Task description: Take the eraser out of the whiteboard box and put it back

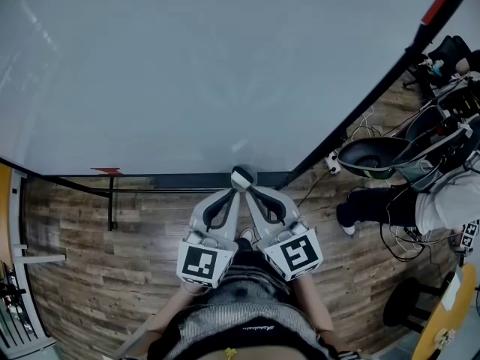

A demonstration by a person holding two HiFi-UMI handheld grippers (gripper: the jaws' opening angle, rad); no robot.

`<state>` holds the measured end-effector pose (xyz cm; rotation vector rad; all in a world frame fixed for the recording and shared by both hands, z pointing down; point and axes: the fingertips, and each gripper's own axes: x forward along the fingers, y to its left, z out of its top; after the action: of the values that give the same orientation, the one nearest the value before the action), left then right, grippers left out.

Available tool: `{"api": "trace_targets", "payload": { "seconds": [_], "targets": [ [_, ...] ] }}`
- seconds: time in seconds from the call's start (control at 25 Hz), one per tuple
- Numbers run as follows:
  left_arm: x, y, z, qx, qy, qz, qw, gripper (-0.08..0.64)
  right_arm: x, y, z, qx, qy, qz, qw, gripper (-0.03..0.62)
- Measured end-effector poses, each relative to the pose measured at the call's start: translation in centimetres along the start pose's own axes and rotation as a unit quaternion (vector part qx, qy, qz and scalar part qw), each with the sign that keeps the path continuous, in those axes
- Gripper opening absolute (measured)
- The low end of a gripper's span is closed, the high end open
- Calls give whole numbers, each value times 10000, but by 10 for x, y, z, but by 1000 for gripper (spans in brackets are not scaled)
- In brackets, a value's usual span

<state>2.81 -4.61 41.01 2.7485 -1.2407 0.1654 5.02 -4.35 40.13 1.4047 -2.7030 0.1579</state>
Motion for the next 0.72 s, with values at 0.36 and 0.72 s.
{"api": "trace_targets", "payload": {
  "seconds": [0.36,0.72],
  "targets": [
    [-7,6,34,98,-321,205,9992,0,-2,0,45,-169,-497,-134,9985,2],
    [-3,9,50,158,-394,166,9990,0,5,-4,57,-243,-571,-155,9980,2]
  ]
}}
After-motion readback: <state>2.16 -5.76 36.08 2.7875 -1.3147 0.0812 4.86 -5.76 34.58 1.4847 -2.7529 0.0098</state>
